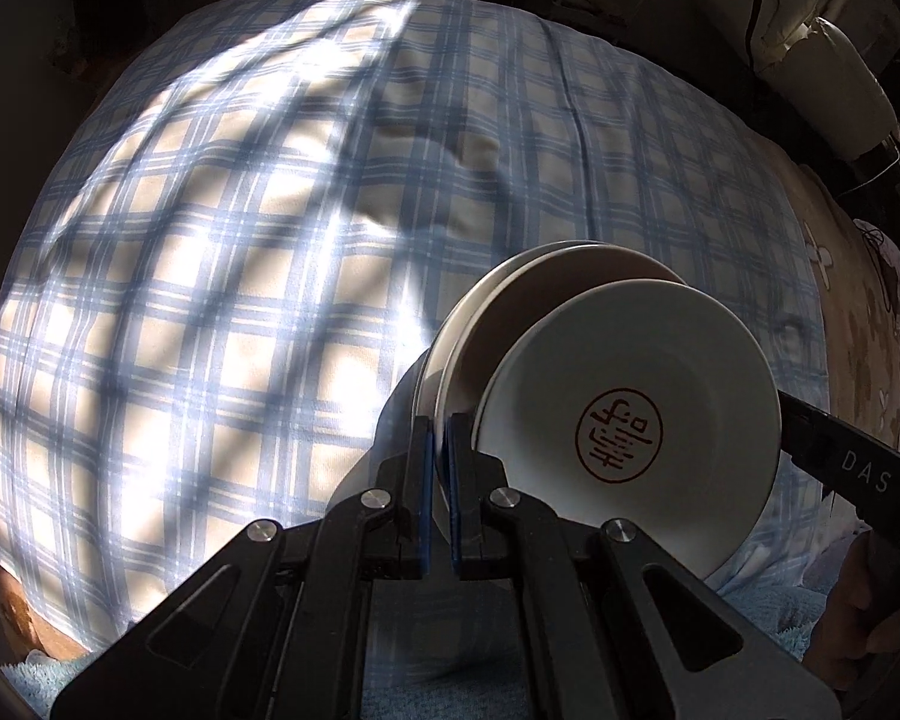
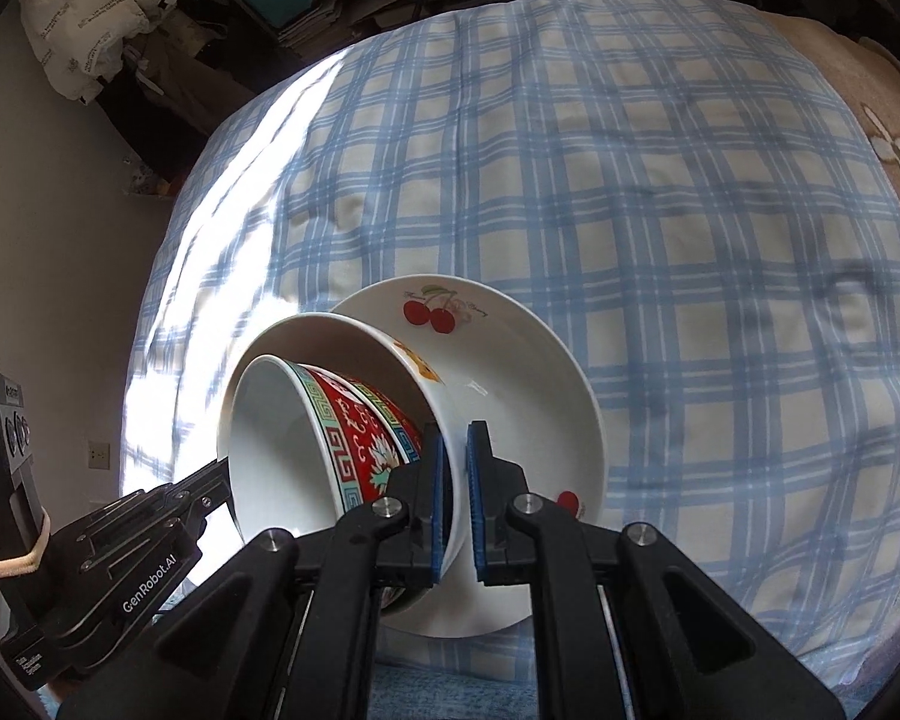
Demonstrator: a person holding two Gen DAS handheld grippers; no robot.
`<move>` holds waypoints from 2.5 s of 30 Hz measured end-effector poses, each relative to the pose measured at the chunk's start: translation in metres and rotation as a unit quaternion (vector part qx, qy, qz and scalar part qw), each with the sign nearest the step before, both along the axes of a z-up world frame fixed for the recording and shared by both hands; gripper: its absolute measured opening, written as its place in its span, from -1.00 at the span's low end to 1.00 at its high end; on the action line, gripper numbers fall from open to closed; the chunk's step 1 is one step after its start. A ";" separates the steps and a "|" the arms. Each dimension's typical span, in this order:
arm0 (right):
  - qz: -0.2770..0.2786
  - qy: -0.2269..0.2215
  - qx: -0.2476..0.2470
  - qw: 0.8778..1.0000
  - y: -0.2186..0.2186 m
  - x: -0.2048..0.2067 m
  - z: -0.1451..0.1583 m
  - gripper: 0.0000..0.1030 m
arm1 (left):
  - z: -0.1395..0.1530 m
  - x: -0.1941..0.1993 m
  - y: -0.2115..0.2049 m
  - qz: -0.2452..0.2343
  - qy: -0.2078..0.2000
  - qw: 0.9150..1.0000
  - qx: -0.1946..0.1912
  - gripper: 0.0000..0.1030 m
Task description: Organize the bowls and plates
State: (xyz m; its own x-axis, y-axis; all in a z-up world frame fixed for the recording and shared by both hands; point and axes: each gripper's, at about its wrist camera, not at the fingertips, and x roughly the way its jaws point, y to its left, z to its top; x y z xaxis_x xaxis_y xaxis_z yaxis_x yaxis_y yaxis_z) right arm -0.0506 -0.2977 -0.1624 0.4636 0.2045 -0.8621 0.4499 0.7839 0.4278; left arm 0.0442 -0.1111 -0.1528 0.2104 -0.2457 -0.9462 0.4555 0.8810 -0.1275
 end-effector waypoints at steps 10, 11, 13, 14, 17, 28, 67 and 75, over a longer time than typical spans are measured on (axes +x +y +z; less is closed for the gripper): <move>0.014 -0.005 -0.017 1.000 0.003 0.001 0.001 -0.79 | 0.001 0.001 0.002 -0.004 -0.009 1.000 0.006 -0.83; 0.015 -0.004 -0.018 1.000 0.003 0.001 0.001 -0.79 | 0.001 0.001 0.003 -0.003 -0.010 1.000 0.007 -0.81; 0.017 -0.003 -0.024 1.000 0.004 -0.001 0.003 -0.79 | 0.003 -0.001 0.004 -0.004 -0.019 1.000 0.010 -0.73; 0.017 -0.004 -0.027 0.999 0.004 -0.001 0.004 -0.79 | 0.006 -0.003 0.004 -0.005 -0.029 1.000 0.010 -0.71; 0.010 -0.022 -0.036 0.999 0.002 -0.007 0.015 -0.78 | 0.016 -0.009 0.005 -0.009 -0.064 0.998 0.027 -0.60; 0.013 -0.091 -0.090 0.992 0.009 -0.046 0.065 0.17 | 0.067 -0.036 0.036 0.024 -0.161 0.986 0.033 0.21; 0.023 -0.260 -0.253 0.932 0.057 -0.123 0.128 1.00 | 0.135 -0.128 0.110 0.096 -0.410 0.906 0.040 0.87; 0.018 -0.263 -0.272 0.926 0.056 -0.120 0.128 1.00 | 0.126 -0.121 0.108 0.096 -0.395 0.912 0.046 0.87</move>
State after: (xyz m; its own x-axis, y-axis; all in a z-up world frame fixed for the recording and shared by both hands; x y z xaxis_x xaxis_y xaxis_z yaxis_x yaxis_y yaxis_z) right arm -0.1707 -0.2422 -0.0346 0.8496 -0.1693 -0.4994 0.2604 0.9582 0.1181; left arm -0.0771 -0.0031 -0.0265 0.8669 -0.0588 -0.4950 0.2083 0.9449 0.2525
